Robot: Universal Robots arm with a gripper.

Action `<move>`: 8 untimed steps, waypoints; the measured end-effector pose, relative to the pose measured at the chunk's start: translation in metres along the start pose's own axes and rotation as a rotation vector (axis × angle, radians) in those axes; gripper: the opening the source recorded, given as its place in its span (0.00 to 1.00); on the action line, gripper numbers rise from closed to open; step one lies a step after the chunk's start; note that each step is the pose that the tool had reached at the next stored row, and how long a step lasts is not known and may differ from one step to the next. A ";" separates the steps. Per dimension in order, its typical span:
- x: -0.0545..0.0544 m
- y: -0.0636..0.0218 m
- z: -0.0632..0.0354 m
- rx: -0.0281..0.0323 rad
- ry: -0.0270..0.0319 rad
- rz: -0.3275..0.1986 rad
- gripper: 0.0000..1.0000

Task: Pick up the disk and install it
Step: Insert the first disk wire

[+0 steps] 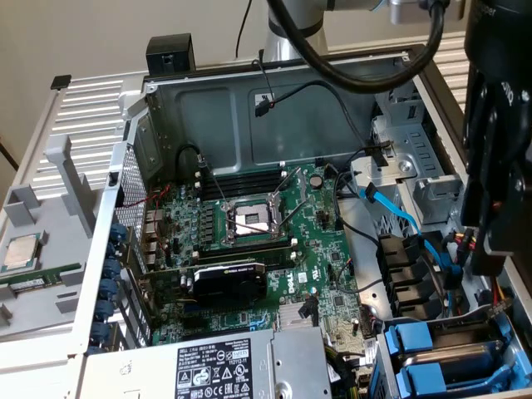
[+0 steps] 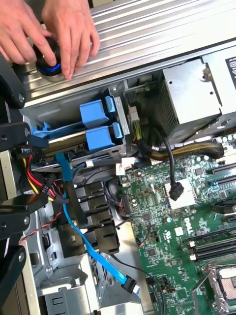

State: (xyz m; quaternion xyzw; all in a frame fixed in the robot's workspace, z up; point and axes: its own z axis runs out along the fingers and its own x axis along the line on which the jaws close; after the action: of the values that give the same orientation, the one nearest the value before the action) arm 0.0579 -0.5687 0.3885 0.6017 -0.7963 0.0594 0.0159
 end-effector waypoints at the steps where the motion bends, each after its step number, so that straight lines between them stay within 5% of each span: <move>1: 0.003 -0.0007 -0.0003 -0.0006 -0.0021 0.000 0.49; 4: 0.011 -0.0026 -0.0017 -0.0023 -0.0079 0.001 0.49; 8: 0.018 -0.0036 -0.0014 -0.0066 -0.0229 0.001 0.49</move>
State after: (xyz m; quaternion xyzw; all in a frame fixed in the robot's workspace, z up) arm 0.0565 -0.5863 0.3919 0.6018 -0.7970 0.0499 0.0087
